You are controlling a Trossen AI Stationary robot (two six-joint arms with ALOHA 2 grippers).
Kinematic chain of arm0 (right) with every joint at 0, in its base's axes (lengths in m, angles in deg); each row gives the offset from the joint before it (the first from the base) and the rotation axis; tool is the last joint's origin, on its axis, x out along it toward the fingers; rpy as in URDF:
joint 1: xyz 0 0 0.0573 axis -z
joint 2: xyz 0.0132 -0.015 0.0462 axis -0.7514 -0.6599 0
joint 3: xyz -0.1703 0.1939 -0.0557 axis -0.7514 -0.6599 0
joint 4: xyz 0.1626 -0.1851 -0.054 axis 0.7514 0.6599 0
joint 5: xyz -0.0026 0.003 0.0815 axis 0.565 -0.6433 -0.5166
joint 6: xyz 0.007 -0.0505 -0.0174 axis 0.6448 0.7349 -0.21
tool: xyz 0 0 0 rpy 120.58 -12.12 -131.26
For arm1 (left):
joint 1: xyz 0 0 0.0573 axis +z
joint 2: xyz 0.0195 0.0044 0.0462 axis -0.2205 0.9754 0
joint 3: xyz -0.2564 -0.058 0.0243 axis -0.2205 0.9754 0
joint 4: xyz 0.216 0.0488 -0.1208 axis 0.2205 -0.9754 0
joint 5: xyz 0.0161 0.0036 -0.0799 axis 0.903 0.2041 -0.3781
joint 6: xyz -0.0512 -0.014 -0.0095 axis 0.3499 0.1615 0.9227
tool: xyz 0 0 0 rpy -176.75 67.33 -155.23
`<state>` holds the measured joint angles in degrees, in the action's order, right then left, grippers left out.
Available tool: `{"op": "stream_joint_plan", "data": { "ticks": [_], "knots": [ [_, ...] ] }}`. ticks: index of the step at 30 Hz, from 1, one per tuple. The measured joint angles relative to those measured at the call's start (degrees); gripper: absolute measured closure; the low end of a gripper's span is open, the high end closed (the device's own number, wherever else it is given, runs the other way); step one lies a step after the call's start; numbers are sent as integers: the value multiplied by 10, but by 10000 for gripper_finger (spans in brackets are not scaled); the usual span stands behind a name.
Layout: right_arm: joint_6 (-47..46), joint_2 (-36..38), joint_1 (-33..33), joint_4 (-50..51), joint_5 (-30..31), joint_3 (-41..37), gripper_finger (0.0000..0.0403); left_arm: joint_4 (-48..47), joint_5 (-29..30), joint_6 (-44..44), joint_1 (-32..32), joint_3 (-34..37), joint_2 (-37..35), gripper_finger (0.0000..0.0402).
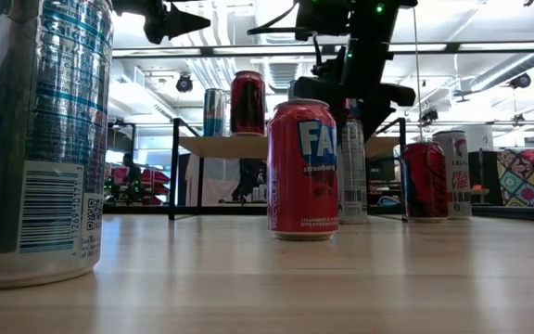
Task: Place canned beverage on shelf
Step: Put the white pink soda can on the shelf
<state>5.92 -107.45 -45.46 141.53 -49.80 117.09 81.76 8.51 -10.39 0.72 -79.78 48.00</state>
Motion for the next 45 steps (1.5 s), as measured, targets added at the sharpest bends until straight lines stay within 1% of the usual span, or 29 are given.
{"op": "stream_joint_plan", "data": {
  "ticks": [8, 12, 19, 22, 27, 31, 37, 45],
  "knots": [
    [11, 16, -16, 8, -14, 2, 164, 0, 0, 0, 0, 0, 0, 20],
    [23, 46, -29, 5, -14, 12, 164, 0, 0, 0, 0, 0, 0, 20],
    [64, 91, -59, 7, -51, 53, 164, 0, 0, 0, 0, 0, 0, 20],
    [69, 102, -75, 10, -56, 80, 164, 0, 0, 0, 0, 0, 0, 20],
    [81, 104, -97, 64, -50, 137, 163, -1, 0, 1, 0, 0, 0, 20],
    [103, 104, -113, 62, -51, 182, 162, -1, 0, 2, 0, 0, 0, 20],
    [167, 103, -123, 56, -49, 263, 162, -1, 0, 3, 0, 0, 0, 20],
    [265, 101, -109, 53, -3, 375, 161, 0, 0, 3, 0, 0, 0, 20]
  ]
}}
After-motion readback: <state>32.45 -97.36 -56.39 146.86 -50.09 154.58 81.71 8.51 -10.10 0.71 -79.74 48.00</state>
